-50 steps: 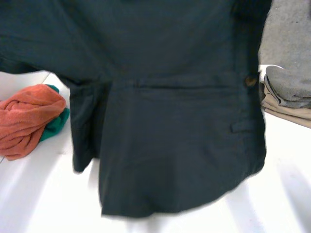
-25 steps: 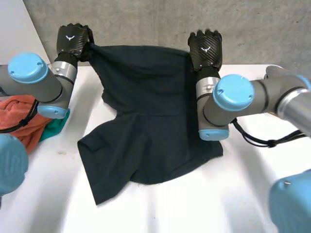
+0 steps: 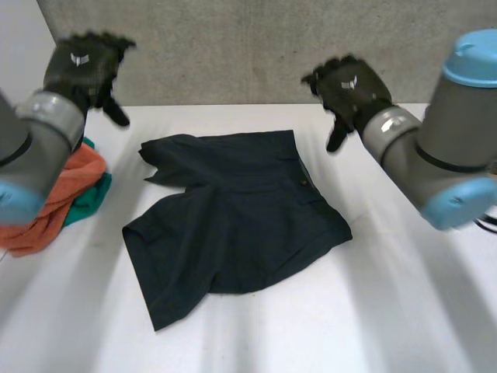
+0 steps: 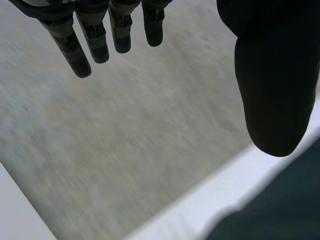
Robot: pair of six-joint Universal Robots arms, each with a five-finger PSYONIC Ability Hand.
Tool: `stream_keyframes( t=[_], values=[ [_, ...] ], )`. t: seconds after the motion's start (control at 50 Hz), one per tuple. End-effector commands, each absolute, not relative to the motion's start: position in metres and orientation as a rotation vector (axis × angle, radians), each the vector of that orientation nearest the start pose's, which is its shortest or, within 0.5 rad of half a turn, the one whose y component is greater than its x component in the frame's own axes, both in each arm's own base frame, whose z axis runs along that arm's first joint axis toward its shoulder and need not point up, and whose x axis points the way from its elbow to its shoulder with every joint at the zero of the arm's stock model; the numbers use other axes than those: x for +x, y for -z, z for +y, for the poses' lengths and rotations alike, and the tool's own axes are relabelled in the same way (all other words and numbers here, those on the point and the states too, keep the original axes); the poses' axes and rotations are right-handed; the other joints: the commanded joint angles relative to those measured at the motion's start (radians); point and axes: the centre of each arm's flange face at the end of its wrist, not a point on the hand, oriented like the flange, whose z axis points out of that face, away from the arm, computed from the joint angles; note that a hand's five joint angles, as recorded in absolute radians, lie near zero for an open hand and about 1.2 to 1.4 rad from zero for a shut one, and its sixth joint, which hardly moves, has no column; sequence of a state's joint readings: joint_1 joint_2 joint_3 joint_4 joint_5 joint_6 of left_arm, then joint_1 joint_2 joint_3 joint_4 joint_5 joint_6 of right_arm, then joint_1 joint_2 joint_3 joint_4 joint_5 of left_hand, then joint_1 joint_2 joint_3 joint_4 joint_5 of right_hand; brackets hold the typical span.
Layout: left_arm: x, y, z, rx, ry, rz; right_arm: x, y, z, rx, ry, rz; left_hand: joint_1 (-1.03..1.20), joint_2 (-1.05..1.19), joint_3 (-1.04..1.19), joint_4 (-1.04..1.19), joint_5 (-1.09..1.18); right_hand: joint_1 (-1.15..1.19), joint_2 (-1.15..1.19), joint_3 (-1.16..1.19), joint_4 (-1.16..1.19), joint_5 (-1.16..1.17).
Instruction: Fold the laundry.
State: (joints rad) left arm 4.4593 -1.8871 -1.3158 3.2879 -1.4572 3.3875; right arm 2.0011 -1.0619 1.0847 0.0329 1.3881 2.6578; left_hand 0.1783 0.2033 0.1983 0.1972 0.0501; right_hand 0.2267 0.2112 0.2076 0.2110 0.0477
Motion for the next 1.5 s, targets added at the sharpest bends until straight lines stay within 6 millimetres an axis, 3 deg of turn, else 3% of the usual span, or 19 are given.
stream_keyframes(
  t=[0.02, 0.12, 0.2, 0.34, 0.46, 0.5, 0.54, 0.58, 0.64, 0.76, 0.88, 0.96, 1.06, 1.1, 1.14, 1.22, 1.34, 1.36, 1.5],
  values=[
    [-0.223, -0.249, -0.237, 0.828, 2.034, 2.424, 0.277, -0.23, -0.278, -1.322, 1.767, 2.102, -0.004, -0.029, -0.024, -0.023, -0.05, -0.052, -0.037, -0.033, -0.036, -0.048],
    [-0.216, -0.206, -0.183, 0.902, 1.792, 2.656, 0.264, -0.192, -0.264, -1.357, 1.592, 2.132, 0.061, 0.036, 0.041, 0.042, 0.015, 0.062, 0.078, 0.081, 0.078, 0.067],
    [-0.214, -0.18, -0.164, 0.924, 1.665, 2.771, 0.259, -0.163, -0.262, -1.39, 1.57, 2.095, 0.199, 0.174, 0.179, 0.18, 0.153, 0.177, 0.192, 0.196, 0.192, 0.181],
    [-0.213, -0.15, -0.169, 0.888, 1.545, 2.822, 0.261, -0.131, -0.264, -1.379, 1.648, 2.036, 0.285, 0.26, 0.265, 0.266, 0.238, 0.361, 0.377, 0.381, 0.377, 0.366],
    [-0.212, -0.139, -0.176, 0.838, 1.528, 2.799, 0.266, -0.114, -0.271, -1.343, 1.701, 2.013, 0.305, 0.28, 0.285, 0.286, 0.259, 0.491, 0.506, 0.51, 0.506, 0.495],
    [-0.214, -0.138, -0.178, 0.836, 1.56, 2.779, 0.267, -0.11, -0.273, -1.339, 1.712, 2.009, 0.425, 0.4, 0.405, 0.406, 0.379, 0.558, 0.574, 0.577, 0.574, 0.563],
    [-0.216, -0.137, -0.179, 0.842, 1.582, 2.764, 0.269, -0.106, -0.277, -1.341, 1.738, 2.004, 0.525, 0.5, 0.505, 0.506, 0.479, 0.786, 0.802, 0.806, 0.802, 0.791],
    [-0.219, -0.136, -0.179, 0.862, 1.613, 2.746, 0.27, -0.106, -0.281, -1.329, 1.779, 2.0, 0.821, 0.796, 0.801, 0.802, 0.775, 1.168, 1.184, 1.187, 1.184, 1.172],
    [-0.223, -0.131, -0.179, 0.881, 1.632, 2.736, 0.268, -0.111, -0.283, -1.31, 1.819, 2.013, 1.216, 1.191, 1.196, 1.197, 1.17, 1.17, 1.185, 1.189, 1.185, 1.174],
    [-0.227, -0.13, -0.174, 0.922, 1.629, 2.732, 0.26, -0.133, -0.273, -1.285, 1.842, 2.064, 1.218, 1.193, 1.198, 1.199, 1.172, 1.17, 1.185, 1.189, 1.185, 1.174],
    [-0.221, -0.158, -0.158, 1.034, 1.614, 2.696, 0.244, -0.161, -0.248, -1.408, 1.749, 2.113, 1.218, 1.193, 1.198, 1.199, 1.172, 1.17, 1.185, 1.189, 1.185, 1.174],
    [-0.215, -0.178, -0.135, 1.207, 1.526, 2.707, 0.222, -0.177, -0.229, -1.596, 1.613, 2.19, 1.218, 1.193, 1.198, 1.199, 1.172, 1.17, 1.185, 1.189, 1.185, 1.174],
    [-0.21, -0.195, -0.097, 1.458, 1.286, 2.809, 0.188, -0.191, -0.172, -1.834, 1.034, 2.352, 1.218, 1.193, 1.198, 1.199, 1.172, 1.17, 1.185, 1.189, 1.185, 1.174],
    [-0.207, -0.2, -0.082, 1.547, 1.145, 2.87, 0.186, -0.195, -0.167, -1.888, 1.011, 2.313, 1.218, 1.193, 1.198, 1.199, 1.172, 1.17, 1.185, 1.189, 1.185, 1.174],
    [-0.207, -0.204, -0.078, 1.593, 1.103, 2.883, 0.194, -0.199, -0.164, -1.927, 1.105, 2.213, 1.218, 1.193, 1.198, 1.199, 1.172, 1.17, 1.185, 1.189, 1.185, 1.174],
    [-0.212, -0.204, -0.102, 1.62, 1.238, 2.764, 0.204, -0.198, -0.181, -1.811, 1.233, 2.221, 1.218, 1.193, 1.198, 1.199, 1.172, 1.17, 1.185, 1.189, 1.185, 1.174],
    [-0.232, -0.197, -0.188, 1.447, 1.626, 2.477, 0.23, -0.191, -0.217, -1.574, 1.379, 2.286, 1.218, 1.193, 1.198, 1.199, 1.172, 1.17, 1.185, 1.189, 1.185, 1.174],
    [-0.235, -0.198, -0.199, 1.417, 1.677, 2.438, 0.234, -0.187, -0.23, -1.519, 1.436, 2.329, 1.218, 1.193, 1.198, 1.199, 1.172, 1.17, 1.185, 1.189, 1.185, 1.174],
    [-0.273, -0.199, -0.289, 1.173, 2.075, 2.163, 0.252, -0.176, -0.284, -1.392, 1.747, 2.381, 1.218, 1.193, 1.198, 1.199, 1.172, 1.17, 1.185, 1.189, 1.185, 1.174]
  ],
)
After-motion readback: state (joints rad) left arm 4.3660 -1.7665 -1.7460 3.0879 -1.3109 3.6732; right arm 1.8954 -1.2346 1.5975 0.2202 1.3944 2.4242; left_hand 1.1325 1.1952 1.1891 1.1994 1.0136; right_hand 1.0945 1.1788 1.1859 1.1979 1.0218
